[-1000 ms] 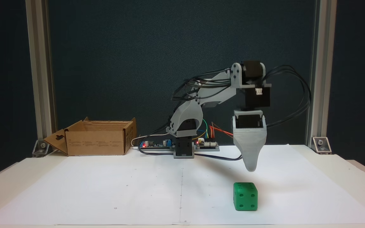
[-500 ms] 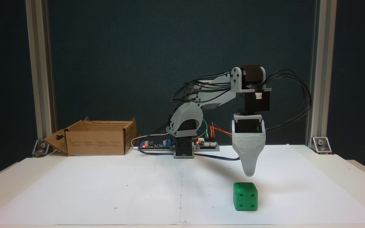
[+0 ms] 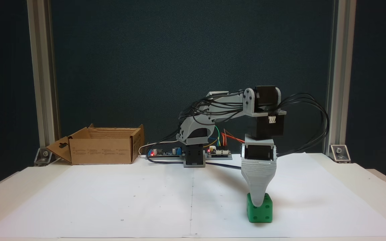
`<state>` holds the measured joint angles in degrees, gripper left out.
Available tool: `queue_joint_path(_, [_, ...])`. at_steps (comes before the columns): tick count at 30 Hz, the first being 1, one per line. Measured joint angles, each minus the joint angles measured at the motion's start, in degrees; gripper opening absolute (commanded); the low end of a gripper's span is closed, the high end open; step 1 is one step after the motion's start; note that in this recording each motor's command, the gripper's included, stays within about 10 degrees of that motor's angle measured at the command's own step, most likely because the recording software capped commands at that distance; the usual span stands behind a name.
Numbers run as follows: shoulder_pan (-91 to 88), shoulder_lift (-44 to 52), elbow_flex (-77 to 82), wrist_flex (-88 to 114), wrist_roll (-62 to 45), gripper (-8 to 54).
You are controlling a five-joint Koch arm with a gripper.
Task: Grasp a green dice and put it in the bin.
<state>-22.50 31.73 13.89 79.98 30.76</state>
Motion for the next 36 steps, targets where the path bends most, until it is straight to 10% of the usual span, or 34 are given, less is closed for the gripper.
queue_joint_path(36, [0.1,-5.4,0.0,-3.3,0.0,40.5])
